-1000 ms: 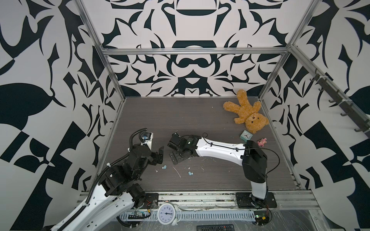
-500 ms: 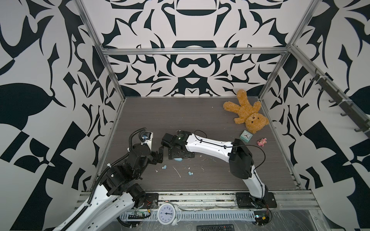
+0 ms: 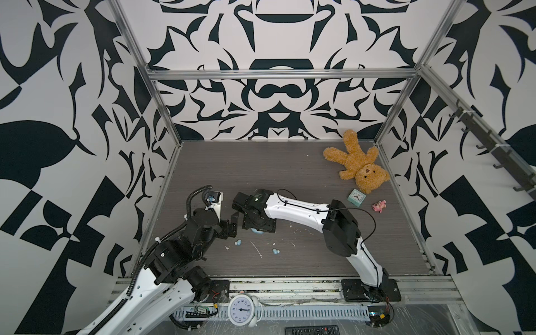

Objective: Insert wireless bluetooth earbuds into charging case
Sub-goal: Pick up the charging case from the center of the table.

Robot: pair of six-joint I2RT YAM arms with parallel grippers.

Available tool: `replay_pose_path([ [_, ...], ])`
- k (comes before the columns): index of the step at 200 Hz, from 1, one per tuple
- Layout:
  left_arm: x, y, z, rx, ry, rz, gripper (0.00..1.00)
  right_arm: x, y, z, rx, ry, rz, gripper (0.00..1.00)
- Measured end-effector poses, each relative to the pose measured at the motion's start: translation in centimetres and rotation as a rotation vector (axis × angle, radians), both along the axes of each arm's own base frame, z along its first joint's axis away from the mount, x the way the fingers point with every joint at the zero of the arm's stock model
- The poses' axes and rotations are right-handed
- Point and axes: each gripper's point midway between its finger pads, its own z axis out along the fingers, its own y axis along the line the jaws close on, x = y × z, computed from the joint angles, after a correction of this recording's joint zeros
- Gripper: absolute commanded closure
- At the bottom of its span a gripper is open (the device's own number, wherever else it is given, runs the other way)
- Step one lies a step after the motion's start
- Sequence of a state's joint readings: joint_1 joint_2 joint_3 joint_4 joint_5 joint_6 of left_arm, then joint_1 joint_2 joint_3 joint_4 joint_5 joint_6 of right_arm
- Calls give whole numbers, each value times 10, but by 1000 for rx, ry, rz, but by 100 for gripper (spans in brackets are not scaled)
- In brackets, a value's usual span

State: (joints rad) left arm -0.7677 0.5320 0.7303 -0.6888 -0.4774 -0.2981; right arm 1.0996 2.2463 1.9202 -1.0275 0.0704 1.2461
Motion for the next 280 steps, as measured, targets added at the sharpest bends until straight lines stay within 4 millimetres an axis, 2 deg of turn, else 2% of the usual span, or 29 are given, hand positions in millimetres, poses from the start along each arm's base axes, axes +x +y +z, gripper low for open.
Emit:
replay_pose_path([
  [30,0,-1,1,-5,-4,-4,1,3,2,-11,-6,21,-12,23],
  [65,1,-2,2,-7,-7,-6,1,8,3,-15,-4,27,-18,25],
  [139,1,-2,0,-6,-4,-7,1,15,3,-14,8,32,-14,29],
  [213,1,-3,0,-6,-3,-12,1,12,5,-14,19,51,-12,24],
  [280,1,-4,0,-10,2,-19,1,10,6,-14,25,60,-15,29],
])
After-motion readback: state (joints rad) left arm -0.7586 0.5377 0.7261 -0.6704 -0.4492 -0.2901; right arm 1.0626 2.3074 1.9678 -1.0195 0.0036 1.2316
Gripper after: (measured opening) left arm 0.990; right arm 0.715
